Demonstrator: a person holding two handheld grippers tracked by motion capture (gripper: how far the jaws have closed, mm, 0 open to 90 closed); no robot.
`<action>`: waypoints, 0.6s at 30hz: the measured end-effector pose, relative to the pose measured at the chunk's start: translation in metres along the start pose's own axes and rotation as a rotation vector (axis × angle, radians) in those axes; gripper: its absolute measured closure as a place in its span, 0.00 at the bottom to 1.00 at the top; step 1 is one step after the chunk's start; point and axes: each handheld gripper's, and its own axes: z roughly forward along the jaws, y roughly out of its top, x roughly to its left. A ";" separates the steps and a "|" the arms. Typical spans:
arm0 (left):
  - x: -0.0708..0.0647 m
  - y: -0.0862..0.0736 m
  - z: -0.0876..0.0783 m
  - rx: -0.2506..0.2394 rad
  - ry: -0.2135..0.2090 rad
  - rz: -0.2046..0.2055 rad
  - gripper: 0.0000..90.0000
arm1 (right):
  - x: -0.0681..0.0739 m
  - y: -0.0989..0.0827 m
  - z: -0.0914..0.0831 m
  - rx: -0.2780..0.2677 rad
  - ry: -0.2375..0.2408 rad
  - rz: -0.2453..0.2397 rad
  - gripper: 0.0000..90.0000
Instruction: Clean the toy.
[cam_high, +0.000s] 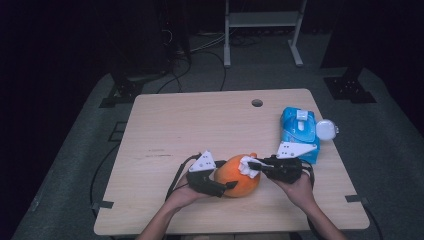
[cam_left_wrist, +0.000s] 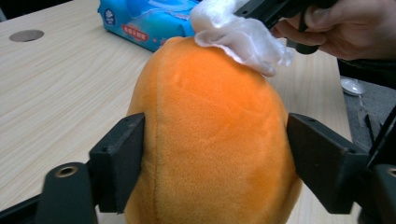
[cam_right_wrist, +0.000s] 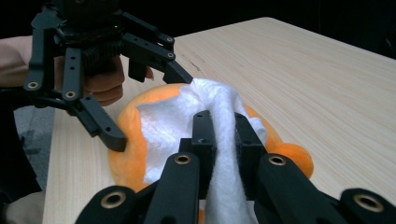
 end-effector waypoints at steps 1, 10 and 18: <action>0.001 0.000 -0.001 0.000 -0.006 -0.001 0.22 | 0.000 0.000 0.000 0.001 0.003 0.000 0.91; 0.009 0.000 -0.001 -0.012 -0.008 -0.059 0.09 | 0.002 -0.003 0.001 0.010 0.036 -0.020 0.91; 0.000 0.002 0.005 0.003 0.014 -0.042 0.27 | 0.008 0.001 0.004 0.000 0.036 -0.020 0.90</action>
